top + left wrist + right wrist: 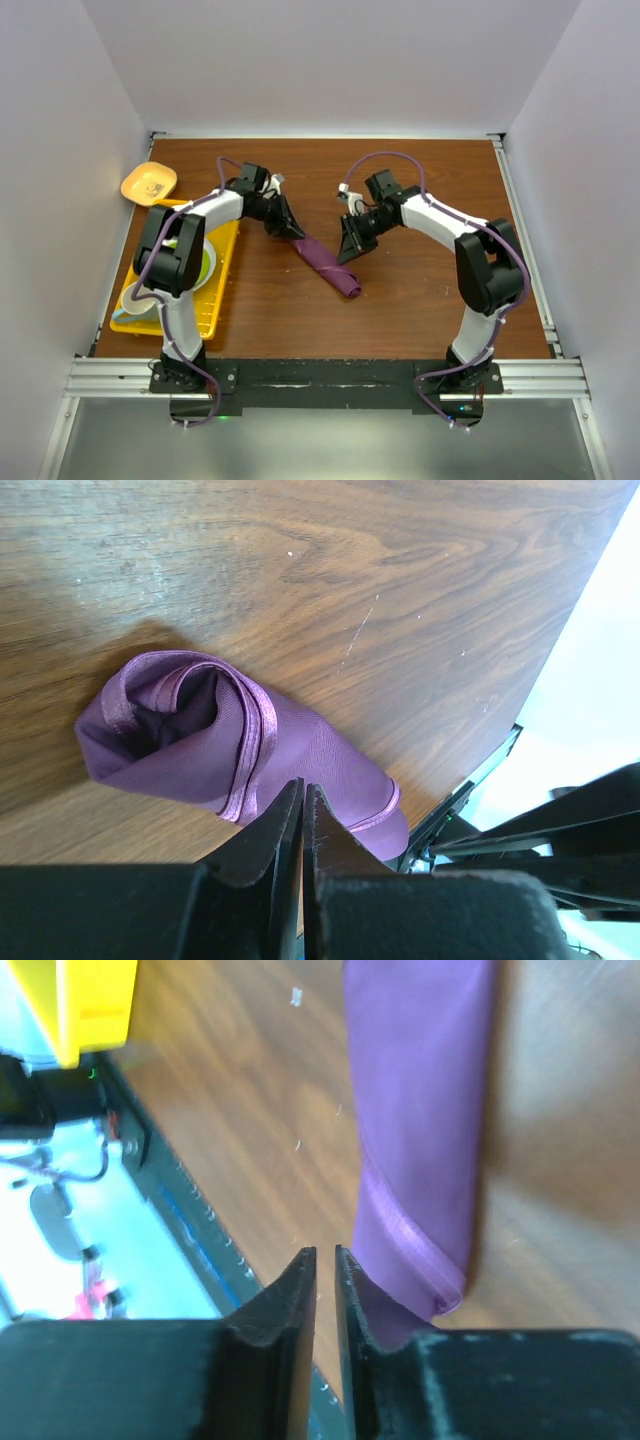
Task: Fold the napkin, place the utensils inside, and roll it up
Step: Roll the napkin with the utensil
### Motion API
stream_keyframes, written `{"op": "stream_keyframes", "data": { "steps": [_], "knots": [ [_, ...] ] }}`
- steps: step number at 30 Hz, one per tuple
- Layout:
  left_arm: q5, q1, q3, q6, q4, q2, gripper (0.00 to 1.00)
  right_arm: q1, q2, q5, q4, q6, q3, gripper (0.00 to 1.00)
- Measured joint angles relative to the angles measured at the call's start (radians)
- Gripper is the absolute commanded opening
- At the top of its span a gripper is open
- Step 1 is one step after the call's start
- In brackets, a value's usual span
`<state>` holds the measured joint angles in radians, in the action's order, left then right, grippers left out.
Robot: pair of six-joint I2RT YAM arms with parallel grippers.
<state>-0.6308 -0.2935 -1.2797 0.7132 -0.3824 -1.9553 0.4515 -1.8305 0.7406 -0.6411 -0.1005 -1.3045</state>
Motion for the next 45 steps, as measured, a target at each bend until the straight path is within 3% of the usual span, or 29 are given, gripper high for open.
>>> {"op": "stream_keyframes", "data": {
  "steps": [9, 21, 29, 40, 45],
  "knots": [
    [-0.004, -0.001, 0.001, -0.001, 0.002, -0.022, 0.07, 0.000, 0.003, 0.083, 0.060, -0.033, 0.154, 0.09],
    [0.003, -0.001, -0.012, -0.027, -0.024, -0.027, 0.07, 0.000, 0.002, 0.064, 0.013, 0.023, 0.155, 0.10],
    [0.003, -0.001, -0.013, -0.027, -0.027, -0.029, 0.08, -0.013, 0.003, 0.061, 0.050, 0.017, 0.243, 0.10],
    [0.002, -0.001, -0.050, -0.047, -0.061, -0.057, 0.08, -0.014, 0.014, 0.067, 0.011, 0.029, 0.177, 0.11],
    [0.002, -0.001, -0.064, -0.049, -0.061, -0.057, 0.08, -0.014, 0.045, 0.092, 0.030, 0.029, 0.245, 0.11]
  ]
}}
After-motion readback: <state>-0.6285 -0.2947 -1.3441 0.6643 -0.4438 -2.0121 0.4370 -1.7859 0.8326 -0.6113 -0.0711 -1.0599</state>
